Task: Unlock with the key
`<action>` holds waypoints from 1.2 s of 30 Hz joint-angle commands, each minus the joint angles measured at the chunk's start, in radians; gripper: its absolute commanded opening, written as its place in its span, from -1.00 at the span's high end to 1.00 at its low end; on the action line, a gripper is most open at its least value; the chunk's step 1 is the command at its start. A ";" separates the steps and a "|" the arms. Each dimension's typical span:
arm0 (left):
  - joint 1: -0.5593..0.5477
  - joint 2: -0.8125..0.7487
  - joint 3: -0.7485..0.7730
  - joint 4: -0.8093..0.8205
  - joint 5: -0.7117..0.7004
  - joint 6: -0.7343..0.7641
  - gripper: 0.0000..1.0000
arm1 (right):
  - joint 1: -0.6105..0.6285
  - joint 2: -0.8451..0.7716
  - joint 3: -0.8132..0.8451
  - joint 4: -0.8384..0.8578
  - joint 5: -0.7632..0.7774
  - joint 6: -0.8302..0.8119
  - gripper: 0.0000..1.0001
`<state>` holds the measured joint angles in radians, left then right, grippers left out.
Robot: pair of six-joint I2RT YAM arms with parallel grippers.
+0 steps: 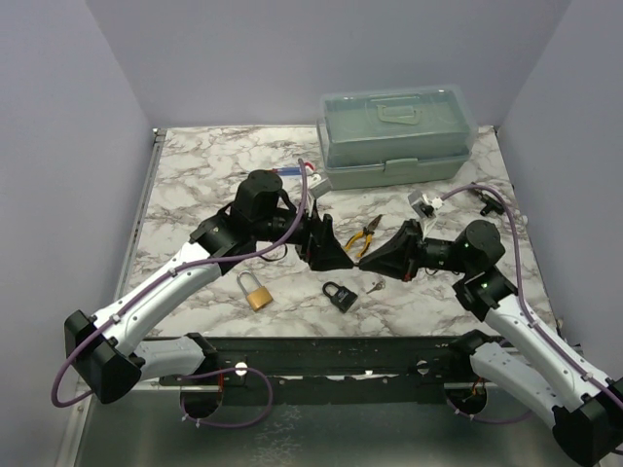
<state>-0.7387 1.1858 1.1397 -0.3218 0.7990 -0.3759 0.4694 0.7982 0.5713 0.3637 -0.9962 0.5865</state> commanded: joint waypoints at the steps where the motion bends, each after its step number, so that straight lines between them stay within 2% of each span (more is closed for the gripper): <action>1: 0.027 -0.035 -0.041 -0.022 -0.243 -0.074 -0.95 | 0.001 -0.038 0.019 -0.246 0.259 -0.099 0.99; 7: 0.033 -0.035 -0.081 -0.099 -0.487 -0.197 -0.98 | 0.001 -0.086 0.007 -0.424 0.649 -0.048 0.99; 11: 0.033 0.015 -0.067 -0.194 -0.565 -0.303 -0.98 | 0.002 -0.093 0.010 -0.494 0.799 -0.006 0.99; 17: 0.029 0.029 -0.141 -0.311 -0.748 -0.636 -0.85 | 0.002 -0.062 0.031 -0.636 1.042 0.077 0.99; 19: 0.011 0.039 -0.170 -0.316 -0.755 -0.726 -0.85 | 0.002 -0.055 0.029 -0.650 1.073 0.088 0.99; 24: -0.095 0.103 -0.144 -0.351 -0.893 -0.891 -0.98 | 0.002 -0.058 0.028 -0.669 1.104 0.098 0.99; 29: -0.195 0.184 -0.119 -0.345 -0.979 -1.037 -0.98 | 0.002 -0.079 0.010 -0.664 1.124 0.115 0.99; 32: -0.253 0.214 -0.117 -0.339 -1.055 -1.148 -0.89 | 0.002 -0.088 0.007 -0.698 1.173 0.143 0.99; 36: -0.296 0.252 -0.094 -0.350 -1.133 -1.274 -0.97 | 0.001 -0.085 0.009 -0.748 1.255 0.185 0.99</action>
<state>-0.9932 1.4052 0.9947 -0.6254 -0.1921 -1.3186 0.4702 0.7185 0.5713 -0.3096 0.1402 0.7185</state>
